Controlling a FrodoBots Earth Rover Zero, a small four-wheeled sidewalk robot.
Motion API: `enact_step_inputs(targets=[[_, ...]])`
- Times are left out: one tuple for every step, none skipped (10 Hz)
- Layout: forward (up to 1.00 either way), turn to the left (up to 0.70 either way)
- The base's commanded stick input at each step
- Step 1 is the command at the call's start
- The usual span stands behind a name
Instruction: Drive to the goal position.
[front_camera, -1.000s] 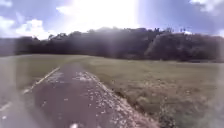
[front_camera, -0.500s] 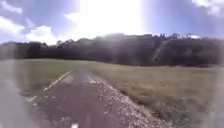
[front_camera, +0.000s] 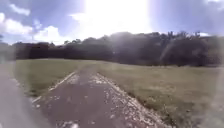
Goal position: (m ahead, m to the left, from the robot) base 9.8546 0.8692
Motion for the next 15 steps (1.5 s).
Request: enact_step_inputs(targets=[[1.00, 0.40], [1.00, 0.40], [1.00, 0.40], [1.00, 0.40], [1.00, 0.40], [1.00, 0.40], [1.00, 0.31], [1.00, 0.21], [1.00, 0.20], [1.00, 0.20], [1.00, 0.14], [1.00, 0.05], [1.00, 0.00], [1.00, 0.00], [1.00, -0.02]])
